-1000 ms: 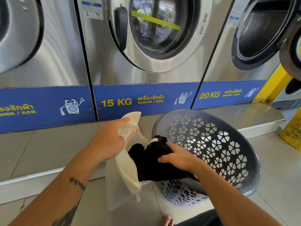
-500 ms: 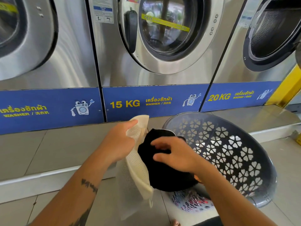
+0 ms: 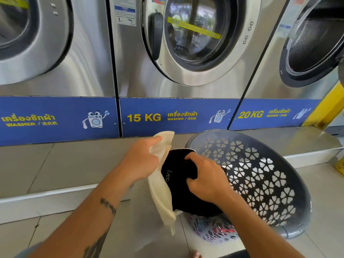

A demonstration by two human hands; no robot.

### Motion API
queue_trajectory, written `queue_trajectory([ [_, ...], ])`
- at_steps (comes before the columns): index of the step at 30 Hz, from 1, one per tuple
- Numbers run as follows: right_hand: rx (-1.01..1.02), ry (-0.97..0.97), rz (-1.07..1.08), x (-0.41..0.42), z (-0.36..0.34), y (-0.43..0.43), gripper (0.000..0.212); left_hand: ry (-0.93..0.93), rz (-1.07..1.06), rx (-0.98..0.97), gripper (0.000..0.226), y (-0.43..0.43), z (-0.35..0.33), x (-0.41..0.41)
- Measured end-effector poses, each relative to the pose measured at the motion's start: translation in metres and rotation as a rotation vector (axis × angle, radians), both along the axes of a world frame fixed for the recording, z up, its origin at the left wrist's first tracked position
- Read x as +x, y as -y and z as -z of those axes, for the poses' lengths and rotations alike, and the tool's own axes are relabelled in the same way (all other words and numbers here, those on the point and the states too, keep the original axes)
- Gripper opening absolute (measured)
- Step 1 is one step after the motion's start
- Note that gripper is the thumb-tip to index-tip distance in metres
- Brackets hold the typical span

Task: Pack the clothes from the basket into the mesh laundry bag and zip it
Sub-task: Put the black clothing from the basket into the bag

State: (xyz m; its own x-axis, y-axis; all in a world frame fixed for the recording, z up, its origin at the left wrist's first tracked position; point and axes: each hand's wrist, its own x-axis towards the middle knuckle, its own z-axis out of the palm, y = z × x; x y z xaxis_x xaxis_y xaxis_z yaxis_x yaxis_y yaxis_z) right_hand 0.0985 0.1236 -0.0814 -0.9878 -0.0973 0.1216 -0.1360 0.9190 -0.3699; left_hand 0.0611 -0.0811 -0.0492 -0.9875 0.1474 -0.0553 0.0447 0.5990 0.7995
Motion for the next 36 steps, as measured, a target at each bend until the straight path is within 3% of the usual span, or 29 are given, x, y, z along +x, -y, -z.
queue_trajectory([
  [2,-0.022,-0.050,-0.102,0.005,-0.006,0.014,0.057,-0.014,0.013,-0.004,0.076,0.000,-0.002,0.002],
  [5,-0.082,0.248,-0.227,0.003,-0.004,0.021,0.077,-0.042,-0.002,-0.044,0.073,0.005,-0.005,0.004],
  [7,-0.160,0.290,-0.253,0.000,-0.001,0.014,0.083,-0.052,-0.010,-0.066,0.071,0.008,-0.005,0.005],
  [10,-0.157,0.106,-0.139,-0.006,0.003,-0.001,0.080,-0.052,-0.011,-0.075,0.070,0.011,-0.004,0.005],
  [13,0.032,0.232,0.004,-0.009,0.013,-0.012,0.092,-0.051,-0.018,-0.061,0.069,0.010,-0.006,0.005],
  [16,-0.071,0.342,-0.017,-0.007,0.024,-0.016,0.070,-0.051,-0.001,-0.054,0.069,0.006,-0.007,0.006],
  [19,-0.015,0.201,-0.009,-0.007,0.028,-0.015,0.047,-0.042,0.005,-0.066,0.071,0.005,-0.004,0.007],
  [23,0.143,0.004,0.001,-0.001,0.016,-0.003,0.039,-0.027,-0.002,-0.059,0.073,0.004,-0.001,0.010],
  [26,0.126,-0.143,-0.045,0.006,0.005,0.012,0.043,-0.036,0.009,-0.045,0.071,0.003,-0.001,0.011],
  [29,-0.026,-0.156,-0.091,0.014,0.010,0.030,0.053,-0.047,0.025,-0.017,0.071,0.003,-0.005,0.012],
  [33,-0.074,0.018,-0.195,0.012,0.031,0.040,0.054,-0.066,0.050,-0.012,0.070,0.006,-0.008,0.017],
  [36,0.119,0.137,-0.385,0.005,0.051,0.038,0.062,-0.083,0.024,-0.012,0.068,0.009,-0.012,0.019],
])
